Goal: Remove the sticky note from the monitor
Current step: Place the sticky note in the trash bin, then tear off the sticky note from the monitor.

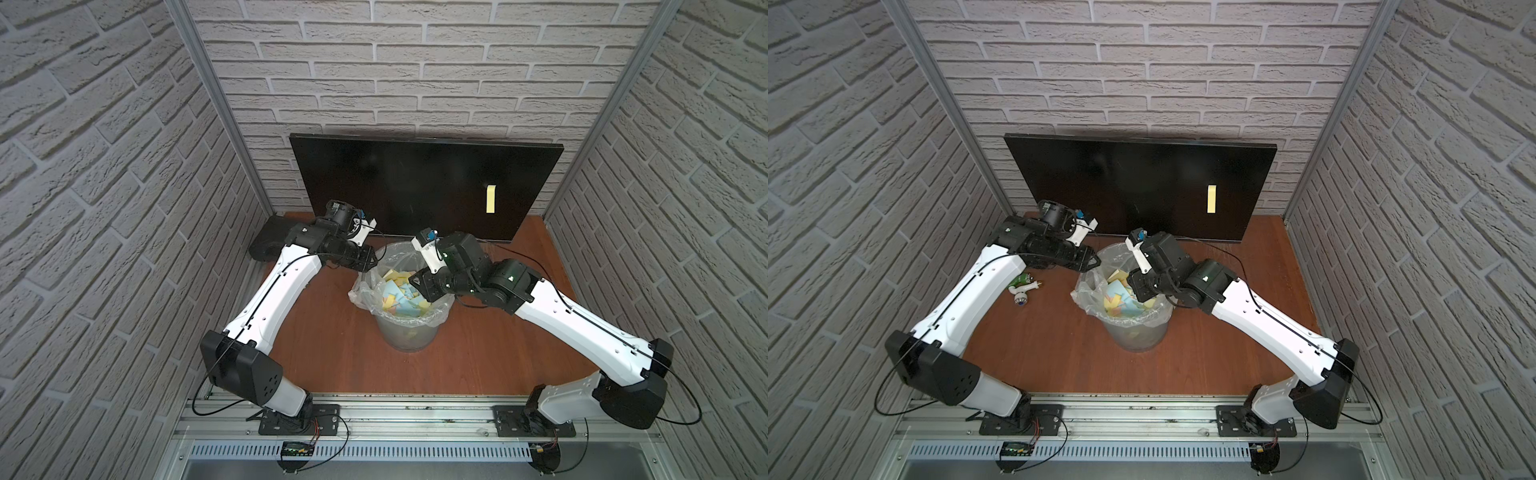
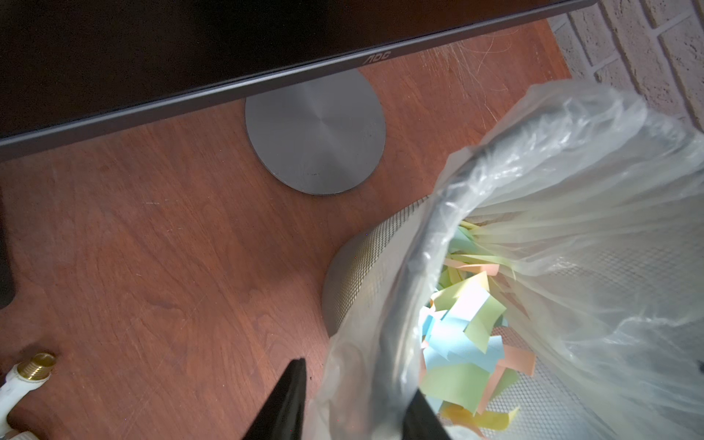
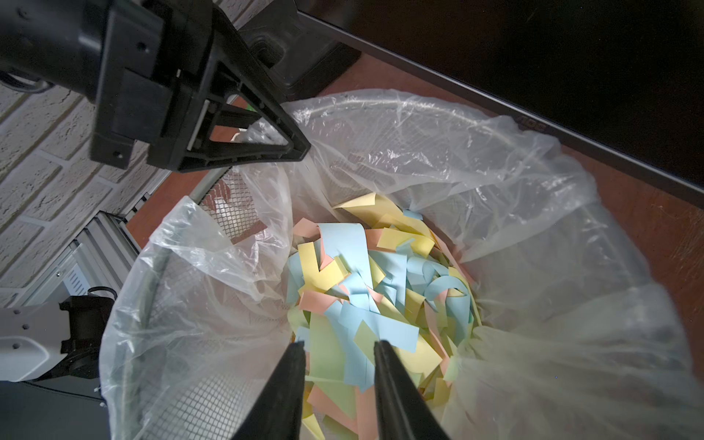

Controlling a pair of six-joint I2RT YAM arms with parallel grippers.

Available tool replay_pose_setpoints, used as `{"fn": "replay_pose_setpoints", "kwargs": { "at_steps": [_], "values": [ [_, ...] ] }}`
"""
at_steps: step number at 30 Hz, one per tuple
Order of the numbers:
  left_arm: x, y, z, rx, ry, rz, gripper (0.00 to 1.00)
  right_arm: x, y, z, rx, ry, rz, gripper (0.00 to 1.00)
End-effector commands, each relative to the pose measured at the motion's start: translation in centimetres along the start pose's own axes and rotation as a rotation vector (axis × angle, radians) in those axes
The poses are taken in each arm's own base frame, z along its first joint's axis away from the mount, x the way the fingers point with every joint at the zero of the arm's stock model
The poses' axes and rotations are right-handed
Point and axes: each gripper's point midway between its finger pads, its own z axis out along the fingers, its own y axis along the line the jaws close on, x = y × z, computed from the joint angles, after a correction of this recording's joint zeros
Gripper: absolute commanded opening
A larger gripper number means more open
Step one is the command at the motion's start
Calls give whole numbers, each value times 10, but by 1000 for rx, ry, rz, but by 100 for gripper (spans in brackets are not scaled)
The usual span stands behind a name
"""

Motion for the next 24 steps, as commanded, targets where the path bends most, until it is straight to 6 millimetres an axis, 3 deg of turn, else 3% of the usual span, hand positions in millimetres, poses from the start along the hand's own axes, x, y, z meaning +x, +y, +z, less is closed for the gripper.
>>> {"fn": "replay_pose_setpoints", "kwargs": {
  "at_steps": [1, 6, 11, 17, 24],
  "values": [
    [-8, 3, -10, -13, -33, 5, 38, -24, 11, -25, -53, -91, 12, 34],
    [-7, 3, -9, -12, -32, 4, 37, -49, -7, -62, -82, -200, 120, 35],
    [-7, 3, -9, -12, -28, 3, 37, -63, -56, -105, -93, -326, 311, 36],
    [-6, 4, -8, -10, -29, 3, 37, -46, -121, -131, 22, -390, 482, 36],
    [-6, 3, -11, -6, -34, 2, 37, -26, -169, -132, 23, -438, 673, 37]
  ]
}}
